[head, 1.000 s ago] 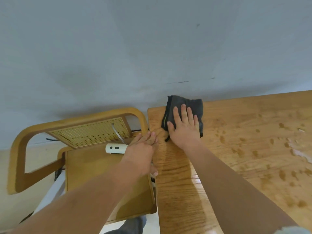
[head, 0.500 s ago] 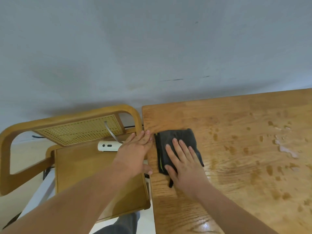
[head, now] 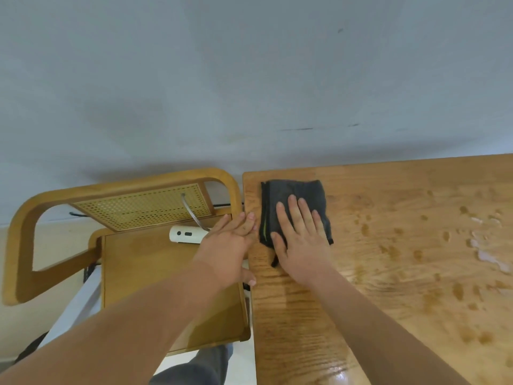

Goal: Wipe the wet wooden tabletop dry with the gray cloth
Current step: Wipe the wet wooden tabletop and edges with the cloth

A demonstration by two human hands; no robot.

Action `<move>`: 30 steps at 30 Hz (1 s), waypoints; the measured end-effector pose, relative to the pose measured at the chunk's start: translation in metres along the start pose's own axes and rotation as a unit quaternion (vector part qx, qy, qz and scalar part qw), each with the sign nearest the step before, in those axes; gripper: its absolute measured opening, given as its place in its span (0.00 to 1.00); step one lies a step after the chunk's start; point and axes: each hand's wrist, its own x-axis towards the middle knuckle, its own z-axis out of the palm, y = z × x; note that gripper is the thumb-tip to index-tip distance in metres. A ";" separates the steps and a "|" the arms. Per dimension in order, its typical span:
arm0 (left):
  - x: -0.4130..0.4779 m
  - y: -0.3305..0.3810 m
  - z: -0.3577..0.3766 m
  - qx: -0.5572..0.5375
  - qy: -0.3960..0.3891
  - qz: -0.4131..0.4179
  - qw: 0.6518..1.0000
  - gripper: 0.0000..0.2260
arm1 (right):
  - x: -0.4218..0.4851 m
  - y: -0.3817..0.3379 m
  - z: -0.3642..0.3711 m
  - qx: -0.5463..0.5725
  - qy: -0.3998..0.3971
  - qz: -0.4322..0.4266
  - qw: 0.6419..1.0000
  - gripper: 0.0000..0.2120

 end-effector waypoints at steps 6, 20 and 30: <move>0.001 -0.001 0.003 -0.018 -0.007 -0.005 1.000 0.52 | -0.060 0.016 0.017 -0.043 -0.040 -0.077 0.995 0.31; 0.007 0.022 -0.014 0.079 -0.046 -0.016 0.996 0.55 | 0.030 0.028 -0.018 0.000 0.002 0.053 0.999 0.32; 0.007 0.030 -0.010 0.057 -0.061 -0.040 0.996 0.59 | -0.106 0.013 0.034 -0.010 -0.023 0.002 1.000 0.32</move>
